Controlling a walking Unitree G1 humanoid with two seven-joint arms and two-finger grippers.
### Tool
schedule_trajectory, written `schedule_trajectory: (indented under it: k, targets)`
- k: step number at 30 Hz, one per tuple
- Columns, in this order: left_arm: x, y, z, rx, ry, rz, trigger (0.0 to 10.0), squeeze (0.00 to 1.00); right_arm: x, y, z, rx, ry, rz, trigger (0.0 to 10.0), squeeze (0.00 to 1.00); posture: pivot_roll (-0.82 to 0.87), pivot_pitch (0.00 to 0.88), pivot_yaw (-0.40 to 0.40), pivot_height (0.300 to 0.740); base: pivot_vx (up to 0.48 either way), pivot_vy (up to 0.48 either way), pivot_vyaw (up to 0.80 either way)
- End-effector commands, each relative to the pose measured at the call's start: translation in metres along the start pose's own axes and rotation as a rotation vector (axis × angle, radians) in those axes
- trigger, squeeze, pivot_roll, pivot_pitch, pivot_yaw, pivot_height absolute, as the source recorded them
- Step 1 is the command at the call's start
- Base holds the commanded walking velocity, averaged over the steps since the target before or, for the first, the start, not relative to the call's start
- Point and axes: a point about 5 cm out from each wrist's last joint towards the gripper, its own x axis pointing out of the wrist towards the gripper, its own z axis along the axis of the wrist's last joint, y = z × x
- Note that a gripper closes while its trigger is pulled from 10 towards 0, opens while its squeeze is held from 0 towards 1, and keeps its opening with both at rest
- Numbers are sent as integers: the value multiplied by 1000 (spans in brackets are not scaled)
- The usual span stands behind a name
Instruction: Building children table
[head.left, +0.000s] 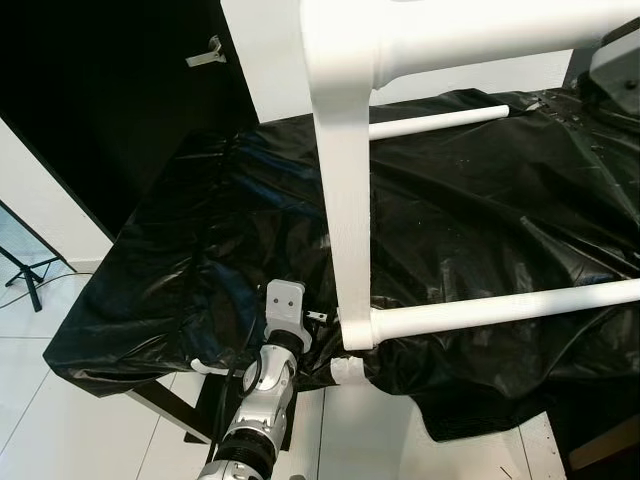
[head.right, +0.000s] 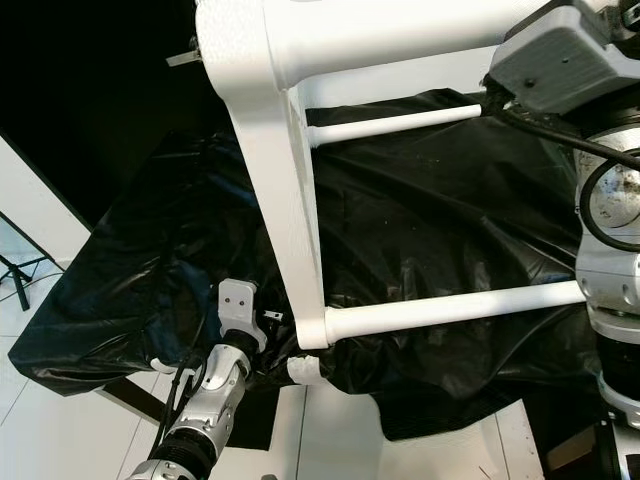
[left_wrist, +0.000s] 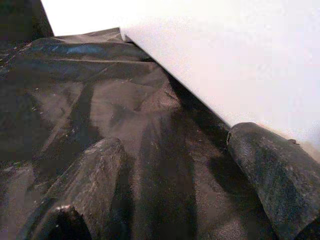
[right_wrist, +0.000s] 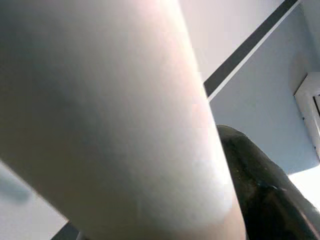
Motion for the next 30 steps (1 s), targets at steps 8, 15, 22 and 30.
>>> schedule_trajectory:
  k: [8, 15, 22, 30]
  targets:
    - [-5, -3, -5, 5, 15, -6, 10000, 0, -4, 16, -39, 281, 335, -42, 0, 0, -2, 0, 98, 740, 0, 0, 0]
    - [-7, -5, -6, 1, 16, -2, 10000, 0, -8, 11, -64, 322, 454, -124, 0, 0, 2, 0, 91, 740, 0, 0, 0]
    - [-10, -5, -7, -5, 14, 15, 10000, 0, -20, 1, -94, 419, 584, -226, 0, 0, 14, 0, 80, 740, 0, 0, 0]
    - [-10, -8, -8, -9, 19, -4, 10000, 0, -84, 35, -124, 603, 878, -213, 0, 16, -15, 0, 98, 740, 0, 0, 0]
